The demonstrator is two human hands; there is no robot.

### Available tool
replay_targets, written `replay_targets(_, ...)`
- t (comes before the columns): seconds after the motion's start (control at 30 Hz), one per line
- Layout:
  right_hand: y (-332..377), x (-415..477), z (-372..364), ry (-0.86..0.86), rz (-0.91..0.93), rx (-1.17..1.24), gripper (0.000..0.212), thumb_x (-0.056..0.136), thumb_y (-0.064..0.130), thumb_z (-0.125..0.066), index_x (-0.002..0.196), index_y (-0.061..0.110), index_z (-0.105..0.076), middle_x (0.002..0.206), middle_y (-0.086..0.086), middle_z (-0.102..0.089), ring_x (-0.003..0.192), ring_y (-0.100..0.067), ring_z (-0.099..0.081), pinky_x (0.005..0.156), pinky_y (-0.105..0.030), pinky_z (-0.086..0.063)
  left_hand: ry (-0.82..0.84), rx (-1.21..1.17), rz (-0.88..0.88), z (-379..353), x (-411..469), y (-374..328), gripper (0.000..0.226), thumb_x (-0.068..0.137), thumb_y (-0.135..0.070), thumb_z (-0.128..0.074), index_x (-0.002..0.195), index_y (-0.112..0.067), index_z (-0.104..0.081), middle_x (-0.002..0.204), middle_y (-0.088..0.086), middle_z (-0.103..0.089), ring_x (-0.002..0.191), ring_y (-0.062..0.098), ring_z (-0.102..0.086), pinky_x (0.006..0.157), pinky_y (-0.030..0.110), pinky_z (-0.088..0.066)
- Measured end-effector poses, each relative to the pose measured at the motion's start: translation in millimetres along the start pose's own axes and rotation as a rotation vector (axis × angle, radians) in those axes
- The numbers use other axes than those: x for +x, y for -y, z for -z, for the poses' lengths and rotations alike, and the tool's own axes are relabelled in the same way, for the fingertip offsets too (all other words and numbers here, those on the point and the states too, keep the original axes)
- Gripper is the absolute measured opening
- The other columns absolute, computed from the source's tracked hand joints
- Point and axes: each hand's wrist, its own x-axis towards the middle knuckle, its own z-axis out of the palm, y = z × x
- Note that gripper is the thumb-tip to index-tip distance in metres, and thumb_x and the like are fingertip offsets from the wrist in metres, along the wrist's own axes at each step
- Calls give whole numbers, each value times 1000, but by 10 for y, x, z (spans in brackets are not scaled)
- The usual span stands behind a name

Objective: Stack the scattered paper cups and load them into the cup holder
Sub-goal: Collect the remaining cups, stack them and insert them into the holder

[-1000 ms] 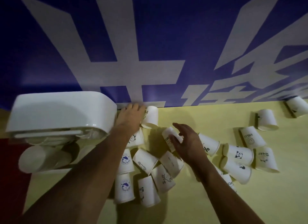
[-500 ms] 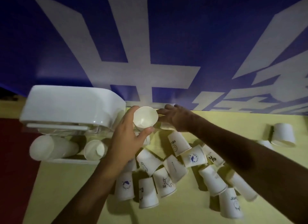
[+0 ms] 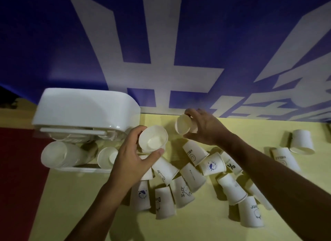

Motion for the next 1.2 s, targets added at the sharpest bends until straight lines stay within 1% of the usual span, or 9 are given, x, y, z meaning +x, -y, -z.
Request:
replay_targets(0.17, 616, -508, -91, -223, -243, 428, 89, 73, 53, -87, 149, 34, -44, 137, 13, -54, 112, -1, -52, 95, -22, -46, -6, -38, -12, 380, -258, 152, 68, 79, -63, -76, 135, -36, -48, 126, -27, -57, 118, 2, -57, 89, 30, -55)
replay_targets(0.27, 1134, -706, -203, -329, -318, 573, 79, 75, 57, -83, 144, 37, -49, 134, 25, -53, 113, 10, -51, 85, -14, -45, -7, -49, -39, 676, -463, 251, 68, 76, -60, -73, 135, -35, -49, 127, -27, -57, 118, 0, -56, 88, 25, -52)
replay_targets(0.33, 1489, -790, -329, -379, -305, 626, 74, 79, 55, -81, 142, 36, -50, 135, 24, -55, 116, 8, -52, 84, -13, -45, -27, -27, -51, 908, -603, 353, 70, 74, -58, -75, 135, -34, -50, 128, -26, -57, 119, 1, -56, 86, 22, -51)
replay_targets(0.43, 1907, -823, -572, -394, -299, 627, 73, 81, 50, -81, 144, 35, -47, 138, 20, -56, 120, -3, -55, 89, -23, -48, -69, -21, -57, 1196, -738, 568, 68, 73, -43, -86, 132, -31, -53, 125, -21, -60, 116, 7, -58, 83, 21, -52)
replay_targets(0.53, 2234, -804, -800, -407, -281, 632, 72, 81, 37, -85, 143, 32, -49, 137, 18, -56, 119, -7, -56, 82, -15, -47, -69, -26, -60, 1351, -783, 761, 68, 74, -30, -92, 130, -30, -53, 124, -16, -62, 117, 11, -60, 86, 23, -53)
replay_targets(0.77, 2528, -886, -1049, -472, -336, 626, 76, 75, 46, -88, 140, 38, -50, 133, 24, -58, 106, -6, -62, 75, -18, -53, -77, -77, -45, 1333, -625, 852, 66, 74, -39, -90, 131, -37, -57, 128, -17, -62, 119, 6, -59, 91, 20, -51)
replay_targets(0.93, 2506, -922, -1037, -489, -384, 618, 70, 69, 45, -91, 122, 57, -47, 122, 38, -57, 102, -4, -63, 72, -18, -54, -54, 29, 2, 1166, -446, 1008, 72, 75, -37, -89, 138, -34, -54, 130, -11, -60, 119, 10, -53, 92, 27, -48)
replay_targets(1.07, 2443, -916, -1055, -497, -408, 599, 72, 69, 43, -93, 125, 52, -48, 122, 31, -59, 99, -4, -62, 70, -15, -52, -28, 126, 60, 1062, -362, 1183, 74, 76, -39, -89, 141, -27, -56, 134, -6, -61, 121, 11, -51, 97, 28, -43)
replay_targets(1.2, 2403, -862, -1097, -486, -419, 570, 79, 66, 52, -91, 134, 43, -50, 125, 29, -57, 100, -1, -62, 70, -16, -54, 54, 194, 145, 971, -301, 1307, 82, 75, -32, -91, 147, -19, -53, 140, 3, -60, 128, 22, -54, 103, 34, -45)
